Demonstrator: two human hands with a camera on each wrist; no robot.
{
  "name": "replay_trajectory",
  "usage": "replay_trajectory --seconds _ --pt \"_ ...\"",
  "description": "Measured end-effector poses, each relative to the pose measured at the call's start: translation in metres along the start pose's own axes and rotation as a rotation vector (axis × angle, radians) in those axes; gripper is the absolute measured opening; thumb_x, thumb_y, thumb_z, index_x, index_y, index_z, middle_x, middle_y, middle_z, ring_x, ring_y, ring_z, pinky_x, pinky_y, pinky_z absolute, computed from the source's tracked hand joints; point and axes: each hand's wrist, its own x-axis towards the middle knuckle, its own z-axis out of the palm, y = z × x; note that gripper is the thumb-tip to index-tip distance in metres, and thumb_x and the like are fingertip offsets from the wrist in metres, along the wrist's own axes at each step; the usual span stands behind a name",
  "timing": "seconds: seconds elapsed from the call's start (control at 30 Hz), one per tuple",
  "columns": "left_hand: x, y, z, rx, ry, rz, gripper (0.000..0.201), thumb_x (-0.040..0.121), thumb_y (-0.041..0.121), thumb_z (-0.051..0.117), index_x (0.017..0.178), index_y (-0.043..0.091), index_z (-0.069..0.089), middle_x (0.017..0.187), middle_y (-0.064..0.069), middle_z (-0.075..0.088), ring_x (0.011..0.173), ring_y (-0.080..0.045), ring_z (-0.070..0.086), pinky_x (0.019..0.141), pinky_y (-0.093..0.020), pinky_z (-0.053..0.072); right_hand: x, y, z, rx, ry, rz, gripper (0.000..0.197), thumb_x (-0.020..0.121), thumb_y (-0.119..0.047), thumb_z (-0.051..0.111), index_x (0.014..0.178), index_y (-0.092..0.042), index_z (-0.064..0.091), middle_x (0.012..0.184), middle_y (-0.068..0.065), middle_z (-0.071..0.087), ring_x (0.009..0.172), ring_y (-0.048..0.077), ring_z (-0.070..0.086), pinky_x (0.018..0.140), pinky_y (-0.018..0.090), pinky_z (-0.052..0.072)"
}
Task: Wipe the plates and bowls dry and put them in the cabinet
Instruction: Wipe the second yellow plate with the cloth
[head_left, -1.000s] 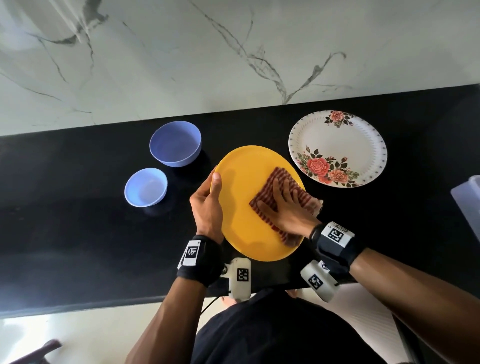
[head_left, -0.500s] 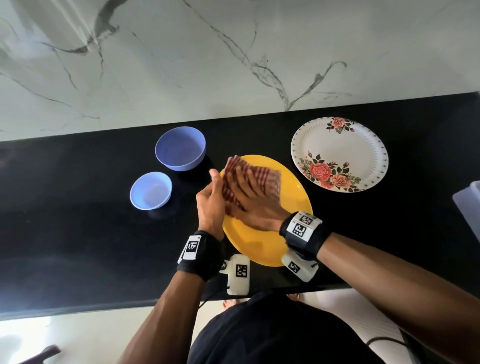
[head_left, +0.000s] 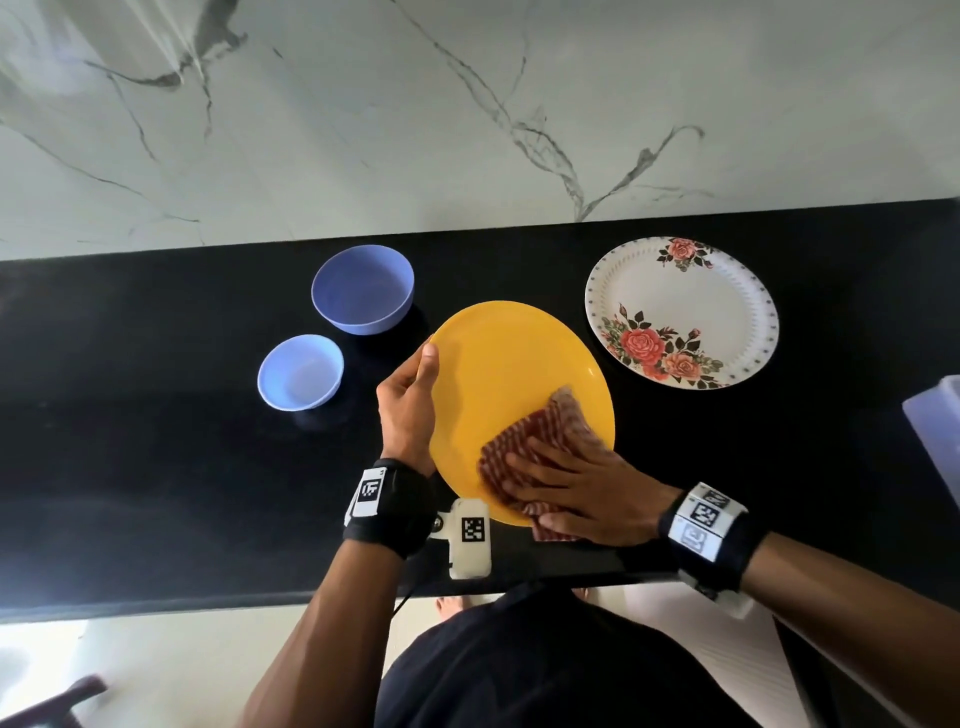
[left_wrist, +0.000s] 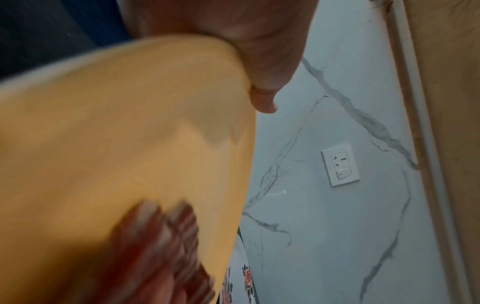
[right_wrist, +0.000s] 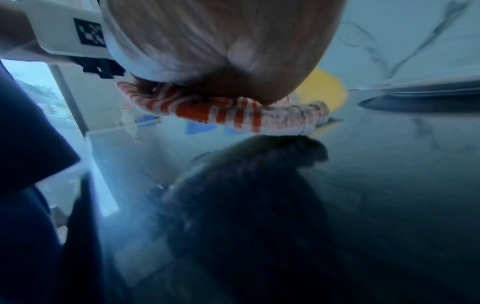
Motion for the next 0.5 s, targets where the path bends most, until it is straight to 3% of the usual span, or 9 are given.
replay_trajectory --seconds 0.1,0.2,0.27,0.33,0.4,0.5 --pt "0.001 -0.001 -0.001 0.011 0.000 0.010 0.037 0.105 0.039 0.059 0.132 0.016 0.072 0.115 0.003 0.079 0.111 -0.016 0.073 0.098 -0.042 0.058 -0.011 0.017 -0.002 0.108 -0.094 0.130 0.053 0.100 -0.065 0.002 0.147 -0.057 -0.022 0.159 -0.023 -0.033 0.148 0.009 -0.034 0.122 0.053 -0.018" --pt "0.000 0.004 0.002 0.041 -0.016 0.014 0.032 0.106 0.038 0.059 0.126 0.018 0.073 0.097 0.016 0.079 0.091 0.004 0.074 0.081 -0.024 0.056 0.002 0.039 -0.006 0.141 -0.066 0.251 0.063 0.097 -0.069 -0.001 0.149 -0.046 -0.028 0.161 -0.013 -0.033 0.150 0.017 -0.031 0.124 0.054 -0.009" --pt "-0.001 0.006 0.004 0.066 -0.032 0.010 0.022 0.106 0.038 0.058 0.116 0.025 0.073 0.088 0.023 0.077 0.083 0.010 0.072 0.073 -0.018 0.053 0.017 0.049 -0.013 0.216 0.001 0.334 0.070 0.093 -0.075 -0.001 0.150 -0.044 -0.027 0.163 -0.009 -0.030 0.152 0.019 -0.027 0.125 0.055 -0.006" --pt "-0.002 0.008 0.005 0.072 -0.039 0.003 0.019 0.106 0.039 0.058 0.110 0.028 0.074 0.093 0.019 0.079 0.088 0.003 0.074 0.074 -0.021 0.057 0.036 0.050 -0.026 0.303 0.059 0.418 0.072 0.096 -0.072 0.010 0.151 -0.043 -0.026 0.162 -0.010 -0.031 0.151 0.017 -0.027 0.125 0.054 -0.007" --pt "-0.004 0.009 0.008 0.061 -0.029 0.004 0.027 0.104 0.042 0.060 0.113 0.023 0.077 0.102 0.009 0.081 0.097 -0.008 0.076 0.084 -0.031 0.060 0.058 0.045 -0.043 0.349 0.132 0.471 0.072 0.103 -0.062 0.021 0.155 -0.036 -0.022 0.161 -0.010 -0.031 0.148 0.014 -0.028 0.125 0.054 -0.008" --pt "-0.009 0.008 0.010 0.051 -0.033 0.008 0.039 0.104 0.044 0.060 0.114 0.011 0.078 0.104 -0.003 0.080 0.099 -0.018 0.076 0.087 -0.038 0.061 0.091 0.031 -0.058 0.335 0.228 0.460 0.070 0.104 -0.060 0.017 0.158 -0.030 -0.016 0.165 -0.004 -0.025 0.151 0.018 -0.023 0.125 0.056 -0.005"
